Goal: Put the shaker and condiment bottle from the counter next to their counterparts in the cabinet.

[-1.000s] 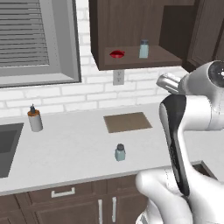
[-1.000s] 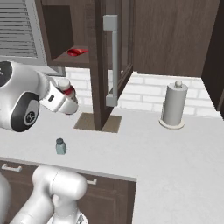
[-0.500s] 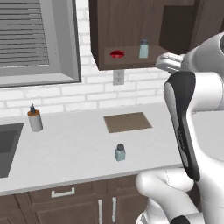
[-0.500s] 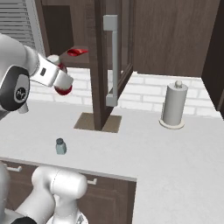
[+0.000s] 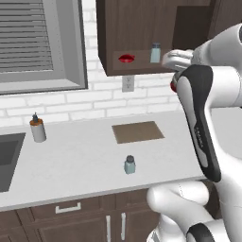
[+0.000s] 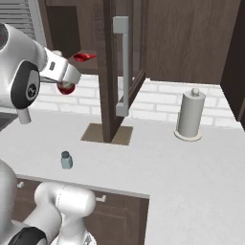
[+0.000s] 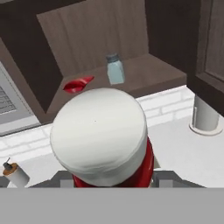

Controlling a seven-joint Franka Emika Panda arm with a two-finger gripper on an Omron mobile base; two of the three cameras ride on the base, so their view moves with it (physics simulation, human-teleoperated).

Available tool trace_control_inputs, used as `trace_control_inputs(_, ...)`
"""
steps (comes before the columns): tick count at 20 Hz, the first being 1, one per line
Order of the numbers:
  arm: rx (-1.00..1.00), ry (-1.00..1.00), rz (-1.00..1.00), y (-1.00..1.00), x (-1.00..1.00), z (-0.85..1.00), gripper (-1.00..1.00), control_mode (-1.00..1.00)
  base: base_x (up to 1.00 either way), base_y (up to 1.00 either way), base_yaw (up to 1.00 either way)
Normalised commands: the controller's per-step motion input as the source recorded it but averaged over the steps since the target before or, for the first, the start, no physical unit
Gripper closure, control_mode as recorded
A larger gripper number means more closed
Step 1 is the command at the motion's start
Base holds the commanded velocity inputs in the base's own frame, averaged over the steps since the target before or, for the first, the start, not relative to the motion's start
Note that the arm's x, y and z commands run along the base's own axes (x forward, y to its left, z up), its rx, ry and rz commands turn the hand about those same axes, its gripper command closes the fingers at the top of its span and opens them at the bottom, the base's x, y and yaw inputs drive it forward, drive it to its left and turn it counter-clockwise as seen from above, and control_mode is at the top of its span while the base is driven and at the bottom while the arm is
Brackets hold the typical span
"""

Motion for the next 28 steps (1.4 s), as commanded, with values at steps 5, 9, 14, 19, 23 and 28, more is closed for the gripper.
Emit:
trace_control_inputs(5, -0.03, 0.0, 0.11, 0.05, 0.23, -0.01, 1.0, -1.0, 0.0, 0.0, 0.0)
trace_control_inputs(9, 0.0, 0.0, 0.12, 0.0, 0.29, 0.13, 1.0, -1.0, 0.0, 0.0, 0.0)
trace_control_inputs(14, -0.04, 0.0, 0.1, 0.0, 0.32, 0.04, 1.0, -1.0, 0.0, 0.0, 0.0)
trace_control_inputs(19, -0.15, 0.02, 0.03, 0.13, 0.11, -0.01, 1.0, -1.0, 0.0, 0.0, 0.0)
trace_control_inputs(23, -0.04, 0.0, 0.0, 0.04, 0.25, 0.11, 1.0, -1.0, 0.0, 0.0, 0.0)
trace_control_inputs(28, 0.0, 0.0, 0.01, 0.04, 0.38, 0.1, 1.0, -1.0, 0.0, 0.0, 0.0)
